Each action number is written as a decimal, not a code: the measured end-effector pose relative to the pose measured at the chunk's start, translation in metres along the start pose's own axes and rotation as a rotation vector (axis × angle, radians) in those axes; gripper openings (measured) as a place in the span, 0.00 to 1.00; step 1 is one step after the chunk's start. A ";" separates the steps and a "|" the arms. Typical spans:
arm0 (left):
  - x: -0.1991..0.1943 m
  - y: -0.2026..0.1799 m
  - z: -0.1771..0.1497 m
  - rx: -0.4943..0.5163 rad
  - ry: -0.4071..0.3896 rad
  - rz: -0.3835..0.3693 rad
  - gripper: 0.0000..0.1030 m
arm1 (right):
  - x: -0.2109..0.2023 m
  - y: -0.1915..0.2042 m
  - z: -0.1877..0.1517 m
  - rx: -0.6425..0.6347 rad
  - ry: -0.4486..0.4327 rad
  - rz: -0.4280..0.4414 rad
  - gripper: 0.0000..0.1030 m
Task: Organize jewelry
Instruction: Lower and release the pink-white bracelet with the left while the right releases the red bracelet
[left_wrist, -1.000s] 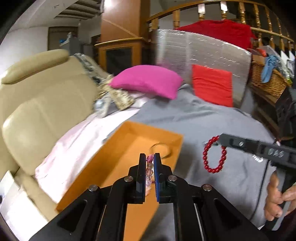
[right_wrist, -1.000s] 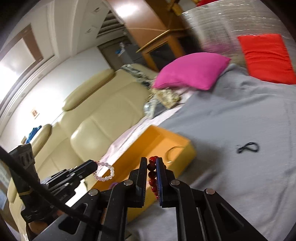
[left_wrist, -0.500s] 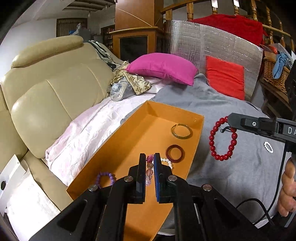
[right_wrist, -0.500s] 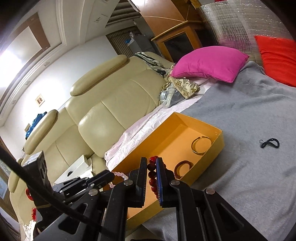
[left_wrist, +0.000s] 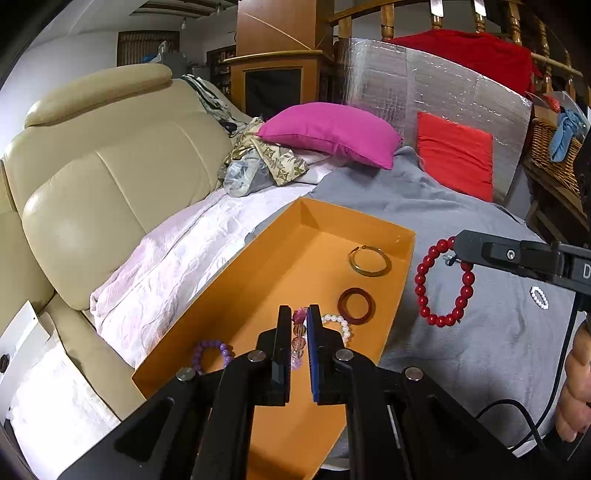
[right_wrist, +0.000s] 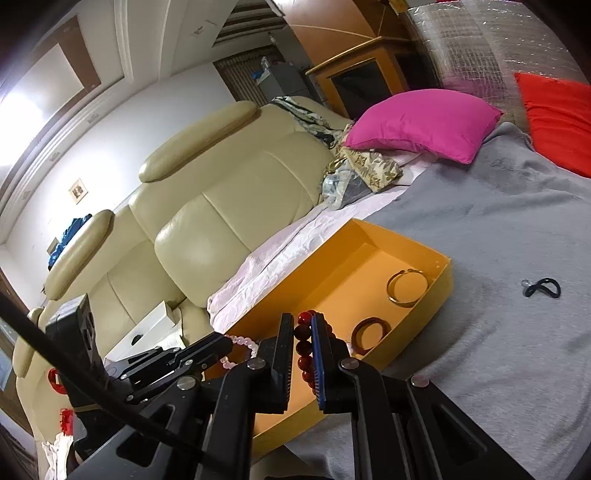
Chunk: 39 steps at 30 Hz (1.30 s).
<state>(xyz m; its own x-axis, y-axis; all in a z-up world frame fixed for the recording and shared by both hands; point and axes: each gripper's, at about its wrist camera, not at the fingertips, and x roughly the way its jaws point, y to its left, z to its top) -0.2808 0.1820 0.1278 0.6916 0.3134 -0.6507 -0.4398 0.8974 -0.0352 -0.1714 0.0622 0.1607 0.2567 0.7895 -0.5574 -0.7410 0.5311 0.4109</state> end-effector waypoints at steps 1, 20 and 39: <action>0.001 0.001 -0.001 -0.003 0.004 0.001 0.08 | 0.002 0.002 -0.001 -0.003 0.005 0.002 0.10; 0.025 0.026 -0.031 -0.036 0.094 0.037 0.08 | 0.040 0.026 -0.021 -0.040 0.106 0.029 0.10; 0.053 0.032 -0.056 -0.053 0.199 0.035 0.08 | 0.083 0.025 -0.047 -0.028 0.218 0.026 0.10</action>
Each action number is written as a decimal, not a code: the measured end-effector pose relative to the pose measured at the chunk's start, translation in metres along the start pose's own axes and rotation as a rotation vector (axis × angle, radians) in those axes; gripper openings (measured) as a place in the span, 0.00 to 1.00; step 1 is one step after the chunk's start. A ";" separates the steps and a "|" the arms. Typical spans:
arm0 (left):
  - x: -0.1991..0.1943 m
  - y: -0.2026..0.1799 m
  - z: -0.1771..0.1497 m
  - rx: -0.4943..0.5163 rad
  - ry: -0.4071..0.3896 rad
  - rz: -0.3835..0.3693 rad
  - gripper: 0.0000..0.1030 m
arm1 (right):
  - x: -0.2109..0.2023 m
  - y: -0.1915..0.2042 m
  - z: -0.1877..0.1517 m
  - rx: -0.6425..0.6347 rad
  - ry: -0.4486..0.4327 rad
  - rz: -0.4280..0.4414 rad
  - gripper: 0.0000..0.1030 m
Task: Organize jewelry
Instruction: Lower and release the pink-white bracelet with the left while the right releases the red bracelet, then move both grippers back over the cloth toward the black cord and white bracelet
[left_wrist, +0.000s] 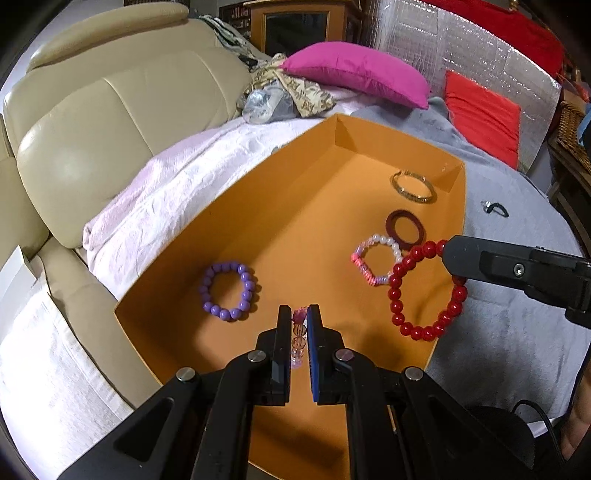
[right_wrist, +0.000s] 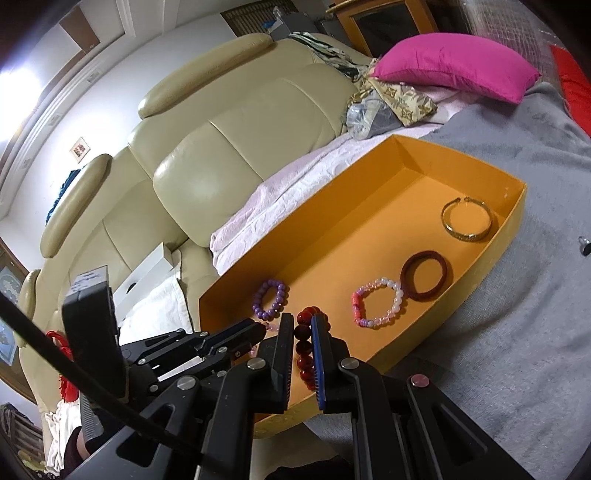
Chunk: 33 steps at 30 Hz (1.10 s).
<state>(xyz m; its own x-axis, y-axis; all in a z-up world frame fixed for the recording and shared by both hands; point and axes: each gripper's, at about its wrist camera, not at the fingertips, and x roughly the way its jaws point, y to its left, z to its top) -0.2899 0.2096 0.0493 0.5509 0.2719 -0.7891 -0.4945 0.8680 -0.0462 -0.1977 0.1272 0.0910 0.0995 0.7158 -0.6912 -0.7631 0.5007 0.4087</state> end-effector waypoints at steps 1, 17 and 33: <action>0.002 0.000 -0.001 -0.001 0.006 0.001 0.08 | 0.002 0.000 -0.001 0.001 0.005 0.000 0.10; 0.019 0.003 -0.006 -0.025 0.070 0.021 0.08 | 0.015 -0.007 -0.004 0.016 0.039 -0.007 0.13; 0.008 -0.005 -0.001 0.004 0.047 0.115 0.53 | -0.038 -0.050 0.002 0.058 0.003 -0.113 0.15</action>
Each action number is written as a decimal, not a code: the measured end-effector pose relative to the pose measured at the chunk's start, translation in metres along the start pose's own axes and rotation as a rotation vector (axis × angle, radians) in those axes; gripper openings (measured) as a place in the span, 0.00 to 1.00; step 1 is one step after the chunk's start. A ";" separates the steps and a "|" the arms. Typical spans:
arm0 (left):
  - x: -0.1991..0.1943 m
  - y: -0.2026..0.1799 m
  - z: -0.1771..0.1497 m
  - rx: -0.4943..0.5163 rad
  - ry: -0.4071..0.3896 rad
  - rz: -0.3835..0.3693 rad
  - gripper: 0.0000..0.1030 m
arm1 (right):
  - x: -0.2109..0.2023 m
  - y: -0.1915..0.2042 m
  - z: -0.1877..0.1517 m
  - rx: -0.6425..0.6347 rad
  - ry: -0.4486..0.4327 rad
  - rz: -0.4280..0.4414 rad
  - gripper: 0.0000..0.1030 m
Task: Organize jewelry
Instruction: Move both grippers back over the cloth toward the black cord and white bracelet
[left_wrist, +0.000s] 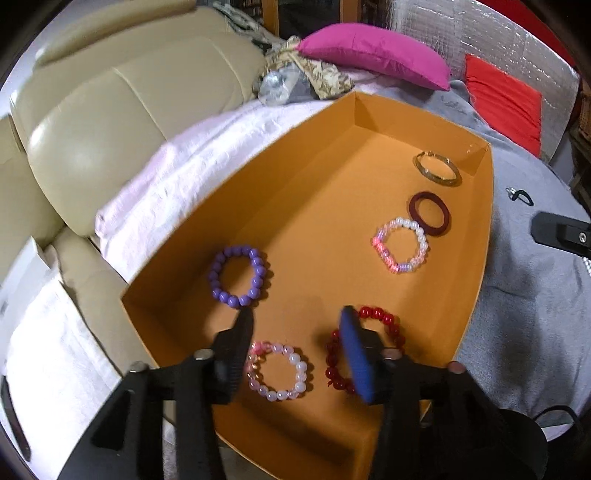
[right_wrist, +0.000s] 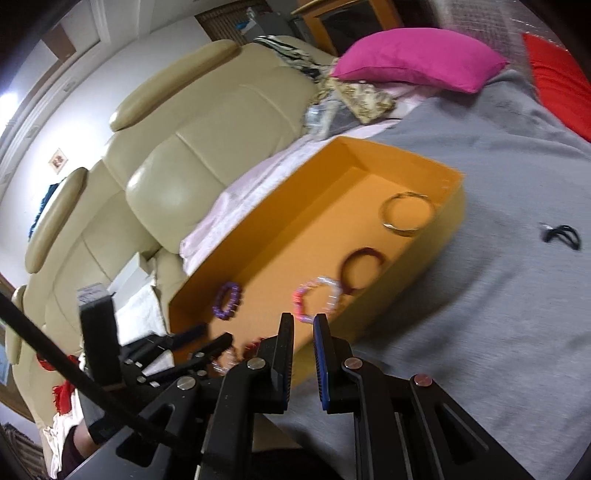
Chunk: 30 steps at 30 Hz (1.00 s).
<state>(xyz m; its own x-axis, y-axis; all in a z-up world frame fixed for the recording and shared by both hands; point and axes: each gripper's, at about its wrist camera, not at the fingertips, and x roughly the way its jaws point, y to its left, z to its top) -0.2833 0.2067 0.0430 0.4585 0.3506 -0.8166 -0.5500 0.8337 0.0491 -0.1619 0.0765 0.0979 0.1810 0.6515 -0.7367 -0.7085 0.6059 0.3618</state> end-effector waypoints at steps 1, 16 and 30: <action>-0.003 -0.002 0.001 0.006 -0.008 0.011 0.56 | -0.005 -0.006 -0.001 -0.002 0.002 -0.022 0.18; -0.050 -0.092 0.037 0.160 -0.085 0.000 0.68 | -0.128 -0.158 -0.038 0.255 -0.173 -0.278 0.62; -0.049 -0.247 0.060 0.395 -0.078 -0.119 0.69 | -0.168 -0.242 -0.064 0.484 -0.225 -0.418 0.64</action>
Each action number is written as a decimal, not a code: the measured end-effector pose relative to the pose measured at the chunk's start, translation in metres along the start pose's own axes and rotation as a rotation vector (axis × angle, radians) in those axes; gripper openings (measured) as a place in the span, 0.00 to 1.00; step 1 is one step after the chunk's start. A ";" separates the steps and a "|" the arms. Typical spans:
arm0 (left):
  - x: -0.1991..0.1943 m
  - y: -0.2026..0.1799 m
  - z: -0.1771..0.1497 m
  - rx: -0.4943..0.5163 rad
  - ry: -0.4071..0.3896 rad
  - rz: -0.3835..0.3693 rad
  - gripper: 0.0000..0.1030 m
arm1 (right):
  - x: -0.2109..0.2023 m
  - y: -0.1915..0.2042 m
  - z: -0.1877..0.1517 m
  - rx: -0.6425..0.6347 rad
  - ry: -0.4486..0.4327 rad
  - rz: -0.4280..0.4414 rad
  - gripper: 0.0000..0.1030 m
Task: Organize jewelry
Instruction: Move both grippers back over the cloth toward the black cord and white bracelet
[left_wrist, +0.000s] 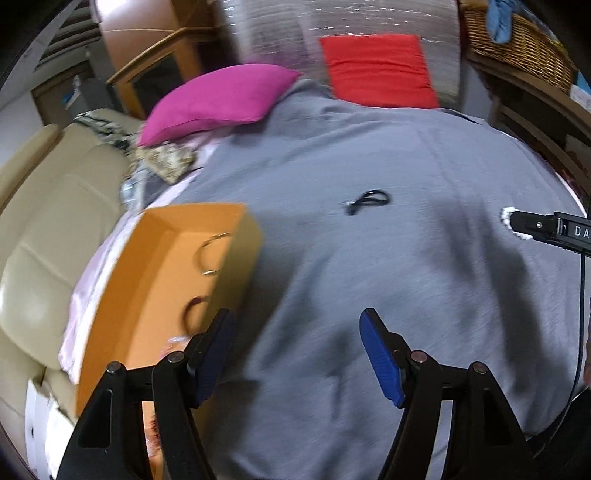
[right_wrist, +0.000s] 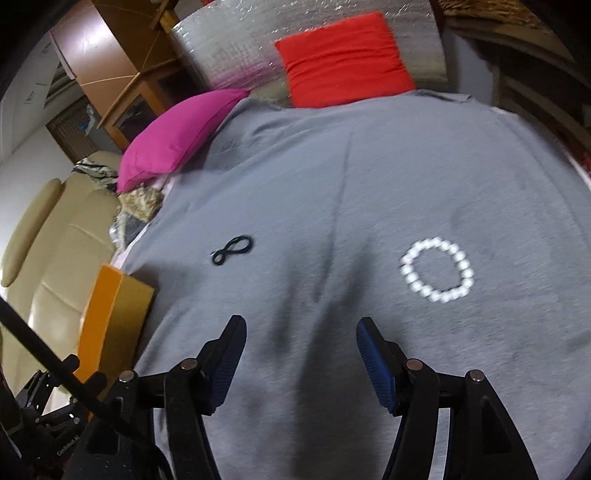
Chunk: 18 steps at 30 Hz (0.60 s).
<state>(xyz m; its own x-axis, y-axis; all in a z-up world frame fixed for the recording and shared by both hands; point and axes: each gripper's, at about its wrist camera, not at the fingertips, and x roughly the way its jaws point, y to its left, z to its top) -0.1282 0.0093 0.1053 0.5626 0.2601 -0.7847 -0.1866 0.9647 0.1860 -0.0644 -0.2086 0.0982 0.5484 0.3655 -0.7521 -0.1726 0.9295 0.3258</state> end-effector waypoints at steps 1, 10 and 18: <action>0.003 -0.010 0.005 0.008 -0.008 -0.013 0.69 | -0.003 -0.003 0.001 0.010 -0.007 -0.003 0.64; 0.036 -0.078 0.018 0.109 0.039 -0.031 0.69 | -0.006 -0.031 0.010 0.068 -0.047 -0.025 0.65; 0.053 -0.105 0.037 0.105 0.042 -0.044 0.69 | -0.002 -0.077 0.015 0.219 -0.035 -0.005 0.65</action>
<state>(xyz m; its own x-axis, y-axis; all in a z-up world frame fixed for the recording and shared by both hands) -0.0490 -0.0763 0.0658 0.5338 0.2173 -0.8172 -0.0760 0.9748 0.2096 -0.0401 -0.2820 0.0827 0.5776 0.3552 -0.7350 0.0102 0.8971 0.4416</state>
